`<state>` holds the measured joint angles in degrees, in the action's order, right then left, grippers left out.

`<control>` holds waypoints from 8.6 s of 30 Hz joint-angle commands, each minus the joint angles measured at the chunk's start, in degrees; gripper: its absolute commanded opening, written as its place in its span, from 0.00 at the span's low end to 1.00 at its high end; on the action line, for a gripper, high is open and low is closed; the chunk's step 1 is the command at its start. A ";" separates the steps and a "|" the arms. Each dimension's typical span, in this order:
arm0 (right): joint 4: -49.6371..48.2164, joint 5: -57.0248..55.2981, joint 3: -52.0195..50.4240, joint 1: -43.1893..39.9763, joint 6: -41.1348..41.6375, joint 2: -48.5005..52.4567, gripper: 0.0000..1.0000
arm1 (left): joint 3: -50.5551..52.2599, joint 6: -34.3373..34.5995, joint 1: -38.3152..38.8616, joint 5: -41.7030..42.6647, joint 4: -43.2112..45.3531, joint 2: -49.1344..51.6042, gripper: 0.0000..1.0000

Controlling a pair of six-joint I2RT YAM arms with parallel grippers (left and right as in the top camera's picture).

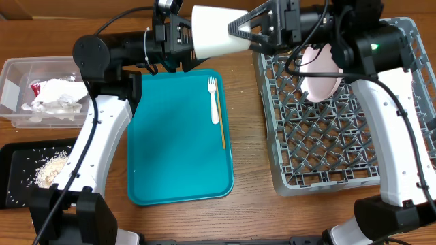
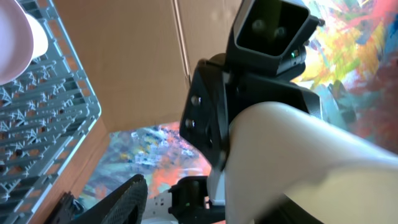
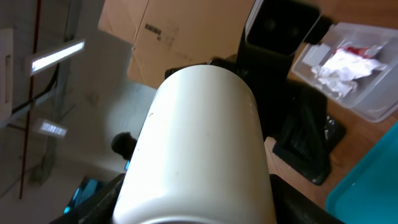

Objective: Sort waste into correct bins and load items into the dishwasher

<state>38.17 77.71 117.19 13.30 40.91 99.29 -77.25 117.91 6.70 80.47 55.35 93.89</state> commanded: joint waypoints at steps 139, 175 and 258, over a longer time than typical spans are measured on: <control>36.44 -77.88 -24.04 5.44 -33.40 4.37 1.00 | -0.39 -86.27 -0.57 -53.44 -104.85 0.52 1.00; 18.53 -80.74 -24.26 5.88 -23.65 14.86 0.19 | -0.39 -86.25 -0.57 -53.90 -104.83 0.52 1.00; 15.80 -74.18 -5.75 22.75 -19.69 37.27 0.60 | -0.39 -83.21 -11.28 -81.11 -108.04 0.52 1.00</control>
<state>54.13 4.38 110.85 35.83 21.17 135.17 -77.28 34.35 -4.60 0.56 -52.73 94.37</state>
